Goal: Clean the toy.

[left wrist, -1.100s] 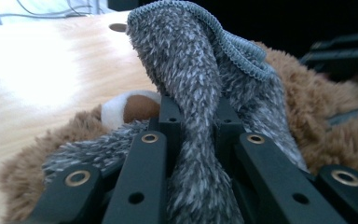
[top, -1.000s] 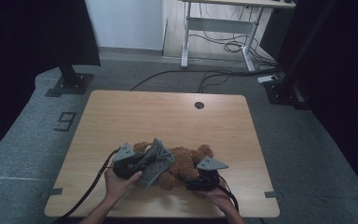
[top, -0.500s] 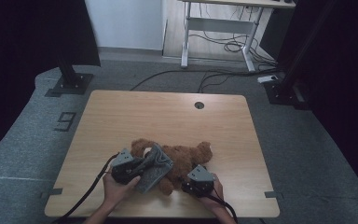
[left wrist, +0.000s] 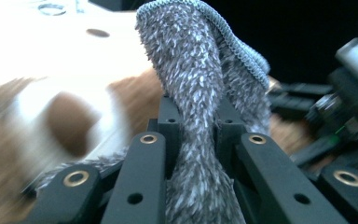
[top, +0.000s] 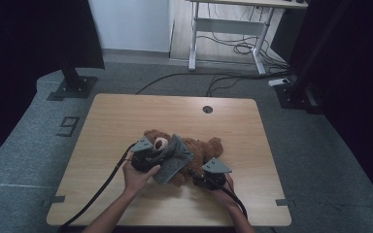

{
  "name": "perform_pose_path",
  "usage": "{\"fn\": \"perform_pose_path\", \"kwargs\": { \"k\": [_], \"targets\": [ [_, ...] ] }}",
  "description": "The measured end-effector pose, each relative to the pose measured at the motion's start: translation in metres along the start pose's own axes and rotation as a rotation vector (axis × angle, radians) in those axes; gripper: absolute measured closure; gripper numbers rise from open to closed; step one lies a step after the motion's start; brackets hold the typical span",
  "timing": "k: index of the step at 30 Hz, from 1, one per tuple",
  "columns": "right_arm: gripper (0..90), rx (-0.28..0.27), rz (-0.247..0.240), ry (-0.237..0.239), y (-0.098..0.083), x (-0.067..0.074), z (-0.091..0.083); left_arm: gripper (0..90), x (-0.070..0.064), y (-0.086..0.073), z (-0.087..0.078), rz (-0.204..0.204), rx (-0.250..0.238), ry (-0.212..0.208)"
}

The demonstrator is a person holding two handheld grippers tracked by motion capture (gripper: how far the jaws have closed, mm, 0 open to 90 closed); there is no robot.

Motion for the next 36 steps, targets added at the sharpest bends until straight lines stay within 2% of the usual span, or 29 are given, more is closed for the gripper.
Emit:
{"fn": "perform_pose_path", "kwargs": {
  "k": [3,5,6,7,9,10,11,13,14,16,18,21,24,26,29,30,32,34,35,36],
  "targets": [
    [36.0,0.0,-0.003,0.0,0.0,0.001,-0.001,77.1,-0.022,0.013,0.022,0.044,0.011,-0.019],
    [36.7,0.004,-0.006,-0.002,-0.001,0.001,-0.002,76.4,-0.031,0.009,0.041,0.087,0.044,0.0],
    [37.8,0.007,-0.003,-0.006,-0.001,0.0,-0.003,76.2,-0.033,0.005,0.048,0.102,0.047,0.015],
    [39.1,0.01,0.005,-0.009,-0.001,-0.001,-0.003,76.2,-0.032,0.001,0.05,0.098,0.04,0.013],
    [41.8,0.016,0.023,0.005,-0.002,-0.004,-0.005,76.2,-0.027,-0.002,0.046,0.088,0.022,0.013],
    [43.0,0.017,0.03,0.017,-0.003,-0.005,-0.005,76.2,-0.023,-0.003,0.042,0.097,0.017,0.029],
    [44.0,0.015,0.029,0.022,-0.003,-0.005,-0.005,76.1,-0.017,-0.006,0.034,0.116,0.017,0.066],
    [45.3,0.016,0.018,0.025,-0.003,-0.005,-0.005,76.2,-0.004,-0.011,0.022,0.105,0.008,0.113],
    [45.6,0.015,0.021,0.028,-0.003,-0.005,-0.005,76.4,0.004,-0.013,0.014,0.092,0.001,0.128],
    [46.5,0.013,0.022,0.039,-0.003,-0.005,-0.005,76.8,0.015,-0.017,-0.001,0.072,-0.024,0.122],
    [47.2,0.014,0.013,0.044,-0.003,-0.003,-0.005,76.9,0.019,-0.017,-0.015,0.073,-0.049,0.129],
    [47.5,0.013,0.022,0.041,-0.003,-0.004,-0.006,77.0,0.025,-0.012,-0.033,0.119,-0.061,0.196],
    [47.6,0.011,0.036,0.053,-0.004,-0.006,-0.006,77.0,0.047,-0.011,-0.046,0.08,-0.051,0.239],
    [47.7,0.012,0.027,0.054,-0.004,-0.005,-0.006,77.0,0.066,-0.013,-0.05,0.043,-0.029,0.275],
    [47.7,0.017,0.01,0.057,-0.005,-0.004,-0.007,76.8,0.091,-0.024,-0.046,-0.047,0.028,0.262],
    [47.7,0.017,0.01,0.058,-0.005,-0.004,-0.007,76.8,0.095,-0.028,-0.043,-0.053,0.05,0.268],
    [47.7,0.016,0.008,0.061,-0.005,-0.003,-0.006,77.0,0.101,-0.033,-0.041,-0.029,0.082,0.31],
    [47.8,0.016,0.01,0.061,-0.005,-0.003,-0.006,77.1,0.107,-0.037,-0.041,-0.051,0.112,0.339],
    [47.9,0.016,0.012,0.063,-0.005,-0.003,-0.006,77.3,0.107,-0.037,-0.041,-0.051,0.112,0.339],
    [47.9,0.017,0.012,0.063,-0.005,-0.003,-0.006,77.4,0.115,-0.042,-0.039,-0.078,0.155,0.349]
  ]
}}
Point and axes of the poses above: each handheld gripper's, and its own axes: z roughly forward along the jaws, y roughly out of its top, x roughly to its left, the point moved 5 cm from there along z, roughly forward along the jaws, and after that the axes turned 3 degrees about z, right-handed, at the moved point
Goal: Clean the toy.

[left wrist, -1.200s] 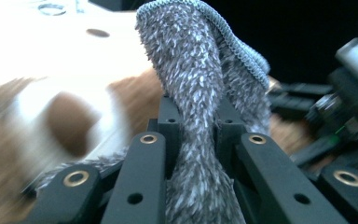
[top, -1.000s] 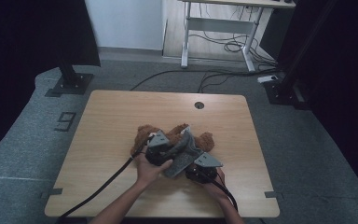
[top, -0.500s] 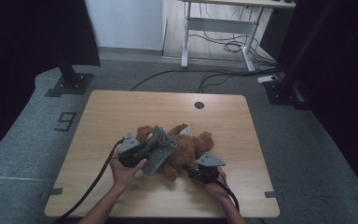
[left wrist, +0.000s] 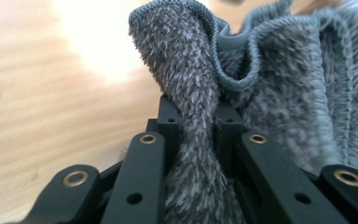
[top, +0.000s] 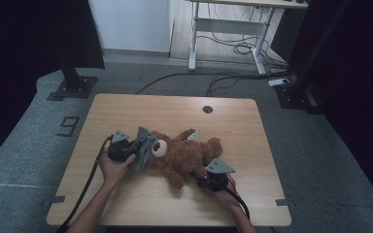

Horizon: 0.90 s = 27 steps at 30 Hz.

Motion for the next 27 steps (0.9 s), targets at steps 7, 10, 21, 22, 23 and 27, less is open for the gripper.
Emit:
{"fn": "perform_pose_path", "kwargs": {
  "k": [7,10,21,22,23,27],
  "targets": [
    [47.9,0.003,-0.006,0.009,-0.001,0.0,0.0,77.4,0.017,-0.019,0.017,-0.09,0.105,-0.08],
    [47.9,0.002,0.004,0.01,-0.001,-0.002,-0.001,77.7,0.012,-0.007,0.008,-0.069,0.036,-0.069],
    [47.9,0.001,-0.005,0.008,-0.002,-0.001,-0.001,77.7,-0.045,0.063,-0.013,0.03,-0.162,-0.157],
    [47.8,0.001,-0.002,0.007,-0.002,-0.001,-0.001,77.7,-0.051,0.066,-0.009,0.048,-0.148,-0.156],
    [47.8,0.0,0.0,0.008,-0.002,-0.001,-0.001,77.6,-0.058,0.068,-0.002,0.079,-0.122,-0.136],
    [47.8,-0.001,0.004,0.005,-0.002,-0.002,-0.001,77.4,-0.054,0.065,0.017,0.088,-0.033,-0.061]
  ]
}}
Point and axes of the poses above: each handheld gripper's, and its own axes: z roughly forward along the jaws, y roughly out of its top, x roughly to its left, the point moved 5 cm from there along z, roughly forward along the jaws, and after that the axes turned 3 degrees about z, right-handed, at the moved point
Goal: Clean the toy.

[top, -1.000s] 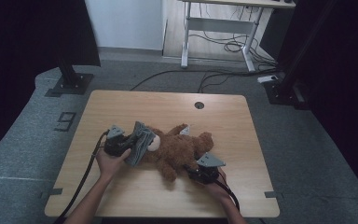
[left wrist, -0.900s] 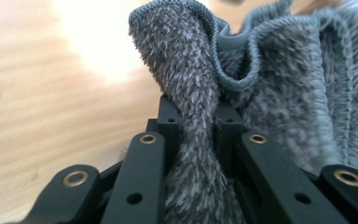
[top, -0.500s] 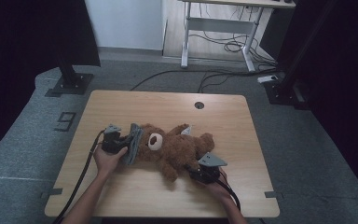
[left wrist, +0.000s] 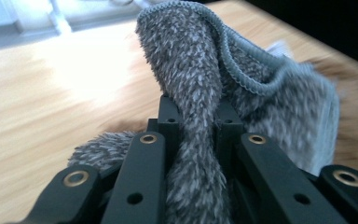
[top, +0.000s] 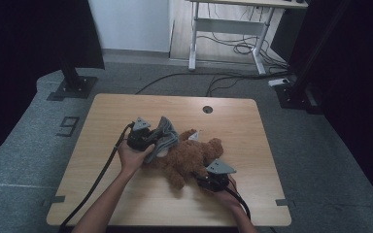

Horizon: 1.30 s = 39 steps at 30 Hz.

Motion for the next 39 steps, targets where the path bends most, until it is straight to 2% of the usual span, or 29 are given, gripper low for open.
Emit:
{"fn": "perform_pose_path", "kwargs": {
  "k": [2,6,7,9,12,13,15,19,22,25,28,31,39],
  "targets": [
    [47.8,0.001,-0.005,-0.002,0.0,0.001,0.0,77.3,0.015,-0.008,0.003,-0.09,0.019,-0.021],
    [47.9,0.001,-0.008,0.002,0.0,0.002,0.001,77.3,0.044,-0.027,0.001,-0.22,0.049,-0.013],
    [47.9,0.001,-0.008,0.002,0.0,0.002,0.001,77.3,0.049,-0.032,0.0,-0.241,0.045,-0.022],
    [47.9,0.002,-0.008,0.002,0.0,0.002,0.001,77.4,0.053,-0.042,-0.002,-0.255,0.049,-0.023],
    [47.9,0.002,-0.002,0.001,0.0,0.001,0.001,77.6,0.054,-0.05,-0.007,-0.231,0.049,-0.01],
    [47.9,0.003,0.0,0.0,0.0,0.001,0.001,77.5,0.054,-0.053,-0.009,-0.209,0.053,0.002],
    [47.9,0.004,0.002,0.0,-0.001,0.001,0.001,77.6,0.057,-0.062,-0.01,-0.161,0.093,0.046],
    [47.9,0.005,0.009,0.0,-0.001,0.001,0.0,77.6,0.063,-0.087,-0.013,-0.148,0.131,0.056],
    [47.9,0.004,0.015,0.002,-0.001,0.0,0.001,77.4,0.067,-0.094,-0.02,-0.147,0.117,0.059],
    [47.8,0.003,0.016,0.002,-0.001,0.0,0.001,77.2,0.07,-0.09,-0.033,-0.124,0.089,0.072],
    [47.7,0.003,0.018,0.003,-0.001,-0.001,0.001,77.2,0.072,-0.087,-0.055,-0.11,0.054,0.067],
    [47.6,0.003,0.019,0.003,-0.001,-0.001,0.0,76.8,0.071,-0.097,-0.073,-0.087,0.06,0.083],
    [47.4,0.002,0.025,0.007,-0.001,-0.001,0.001,75.4,0.081,-0.141,-0.108,-0.128,0.103,0.087]
  ]
}}
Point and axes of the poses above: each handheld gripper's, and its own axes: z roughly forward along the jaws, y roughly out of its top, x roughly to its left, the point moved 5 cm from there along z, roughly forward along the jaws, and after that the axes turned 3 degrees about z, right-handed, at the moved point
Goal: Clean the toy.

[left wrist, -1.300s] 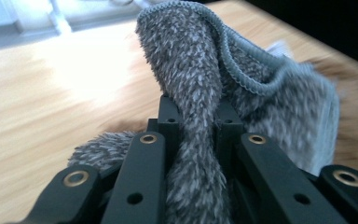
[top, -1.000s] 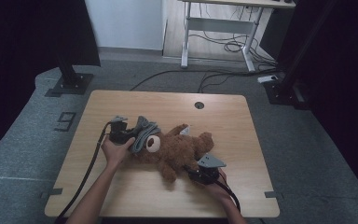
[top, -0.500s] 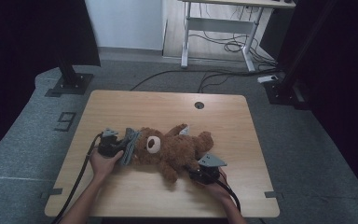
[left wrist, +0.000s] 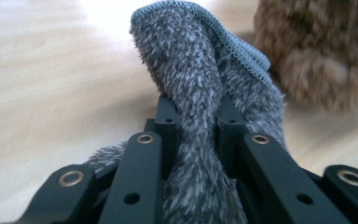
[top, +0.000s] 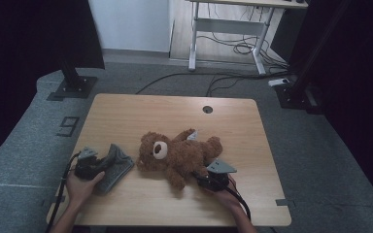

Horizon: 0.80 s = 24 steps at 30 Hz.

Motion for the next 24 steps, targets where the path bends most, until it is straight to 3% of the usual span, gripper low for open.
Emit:
{"fn": "perform_pose_path", "kwargs": {
  "k": [2,6,10,12,13,14,18,20,24],
  "targets": [
    [47.4,0.0,0.002,0.0,0.0,0.0,0.0,74.9,0.001,-0.009,-0.006,-0.001,0.015,-0.006],
    [47.3,0.0,0.006,0.002,0.0,0.0,0.0,71.9,0.005,-0.028,-0.018,0.008,0.064,0.03],
    [47.1,-0.002,0.012,0.006,0.0,-0.001,0.0,59.8,0.008,-0.039,-0.022,-0.005,0.083,0.039],
    [47.0,-0.002,0.014,0.007,0.0,-0.001,0.001,51.3,0.01,-0.036,-0.023,0.0,0.085,0.045],
    [46.9,-0.002,0.014,0.007,0.0,-0.001,0.0,45.4,0.01,-0.034,-0.023,0.011,0.072,0.069],
    [46.8,-0.002,0.014,0.006,0.0,-0.001,0.0,38.8,0.01,-0.031,-0.023,0.029,0.06,0.095],
    [46.3,-0.002,0.015,0.008,0.0,-0.001,0.0,22.8,0.003,-0.017,-0.028,0.095,0.01,0.131],
    [45.9,-0.001,0.015,0.009,0.0,-0.001,0.0,18.1,-0.001,-0.008,-0.032,0.109,-0.02,0.12],
    [44.4,-0.003,0.013,0.006,0.0,-0.001,0.001,17.5,-0.017,0.007,-0.032,0.142,-0.057,0.075]
  ]
}}
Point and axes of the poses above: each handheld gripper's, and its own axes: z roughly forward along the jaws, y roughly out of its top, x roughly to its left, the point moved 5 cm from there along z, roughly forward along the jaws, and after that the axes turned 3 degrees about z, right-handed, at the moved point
